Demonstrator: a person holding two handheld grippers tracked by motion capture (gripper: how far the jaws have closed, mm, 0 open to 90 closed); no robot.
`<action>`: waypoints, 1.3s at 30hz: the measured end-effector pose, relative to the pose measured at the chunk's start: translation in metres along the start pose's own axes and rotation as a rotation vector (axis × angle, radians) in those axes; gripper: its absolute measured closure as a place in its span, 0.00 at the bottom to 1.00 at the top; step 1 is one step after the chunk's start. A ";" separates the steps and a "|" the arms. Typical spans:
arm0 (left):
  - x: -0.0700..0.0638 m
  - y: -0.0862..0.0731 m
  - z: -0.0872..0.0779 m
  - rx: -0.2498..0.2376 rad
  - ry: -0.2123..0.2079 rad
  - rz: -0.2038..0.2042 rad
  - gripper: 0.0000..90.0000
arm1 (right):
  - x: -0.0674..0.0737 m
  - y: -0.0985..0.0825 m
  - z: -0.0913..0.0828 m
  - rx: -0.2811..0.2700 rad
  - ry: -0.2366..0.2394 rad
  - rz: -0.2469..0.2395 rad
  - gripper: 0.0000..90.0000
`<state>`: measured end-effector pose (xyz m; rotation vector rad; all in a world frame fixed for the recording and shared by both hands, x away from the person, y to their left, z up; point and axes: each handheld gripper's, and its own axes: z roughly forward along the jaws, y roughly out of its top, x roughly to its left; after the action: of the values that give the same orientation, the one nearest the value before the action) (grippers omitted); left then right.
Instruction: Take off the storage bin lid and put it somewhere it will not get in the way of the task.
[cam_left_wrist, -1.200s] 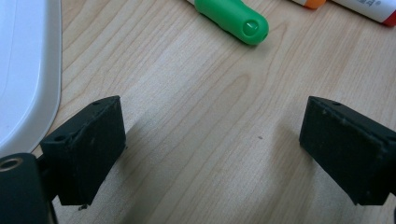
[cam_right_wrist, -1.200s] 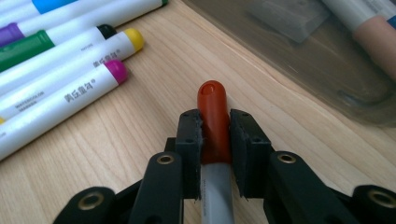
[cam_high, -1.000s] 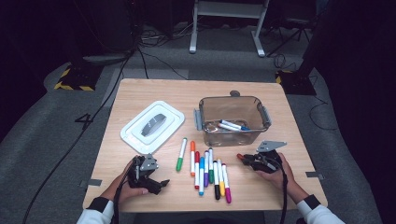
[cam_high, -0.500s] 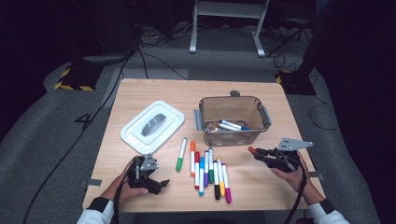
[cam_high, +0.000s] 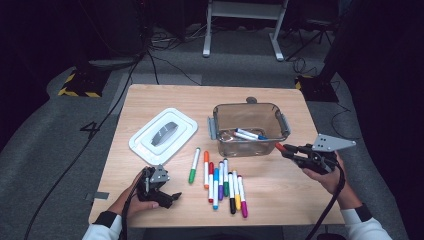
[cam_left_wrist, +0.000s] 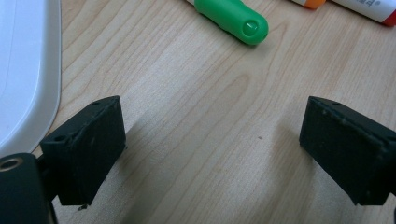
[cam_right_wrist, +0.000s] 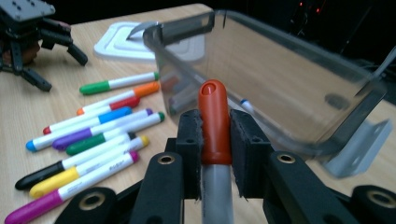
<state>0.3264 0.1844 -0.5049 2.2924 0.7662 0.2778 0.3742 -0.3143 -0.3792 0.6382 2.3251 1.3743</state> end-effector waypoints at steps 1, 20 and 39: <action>0.000 0.000 0.000 0.000 0.000 0.000 0.08 | -0.003 0.004 -0.001 -0.009 -0.001 -0.007 0.84; 0.000 0.000 0.000 0.000 0.000 0.000 0.08 | -0.030 0.083 0.028 -0.008 0.037 -0.131 0.84; 0.000 0.000 0.000 0.000 0.000 0.001 0.08 | -0.050 0.112 0.110 0.112 0.101 -0.181 0.84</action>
<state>0.3264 0.1844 -0.5049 2.2929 0.7655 0.2779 0.4949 -0.2148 -0.3269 0.3851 2.4846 1.2284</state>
